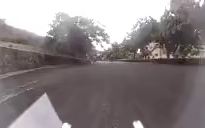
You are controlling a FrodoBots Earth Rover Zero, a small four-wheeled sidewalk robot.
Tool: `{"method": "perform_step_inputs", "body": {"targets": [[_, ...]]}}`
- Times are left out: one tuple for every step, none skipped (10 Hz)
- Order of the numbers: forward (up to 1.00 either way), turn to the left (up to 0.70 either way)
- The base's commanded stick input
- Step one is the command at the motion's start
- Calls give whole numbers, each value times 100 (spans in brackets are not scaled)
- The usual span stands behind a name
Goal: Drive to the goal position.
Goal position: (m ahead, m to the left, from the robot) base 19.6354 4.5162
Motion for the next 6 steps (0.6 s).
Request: {"method": "perform_step_inputs", "body": {"targets": [[100,0],[100,-18],[100,-8],[100,-1],[100,-9],[100,-17]]}}
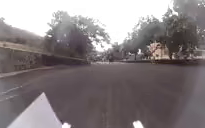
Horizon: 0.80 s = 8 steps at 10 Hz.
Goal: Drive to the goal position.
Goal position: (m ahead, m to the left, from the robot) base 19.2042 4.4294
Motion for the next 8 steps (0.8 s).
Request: {"method": "perform_step_inputs", "body": {"targets": [[100,-1],[100,-9],[100,-16],[100,-26],[100,-24],[100,-21],[100,-3],[100,-10]]}}
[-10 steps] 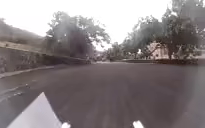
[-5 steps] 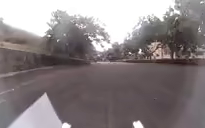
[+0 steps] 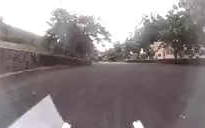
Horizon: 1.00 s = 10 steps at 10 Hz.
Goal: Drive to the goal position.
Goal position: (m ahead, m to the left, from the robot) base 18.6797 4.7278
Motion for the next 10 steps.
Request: {"method": "perform_step_inputs", "body": {"targets": [[100,-17],[100,0],[100,0],[100,-17],[100,-10],[100,-3],[100,0],[100,0],[100,0],[100,-6]]}}
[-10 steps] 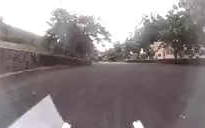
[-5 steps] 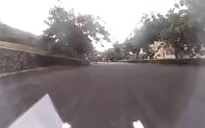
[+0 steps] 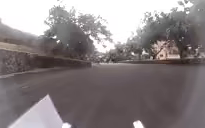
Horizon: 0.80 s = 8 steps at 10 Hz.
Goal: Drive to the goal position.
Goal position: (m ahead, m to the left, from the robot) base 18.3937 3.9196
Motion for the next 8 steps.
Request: {"method": "perform_step_inputs", "body": {"targets": [[100,-14],[100,-1],[100,-7],[100,-12],[100,-15],[100,-14],[100,-12],[100,-4]]}}
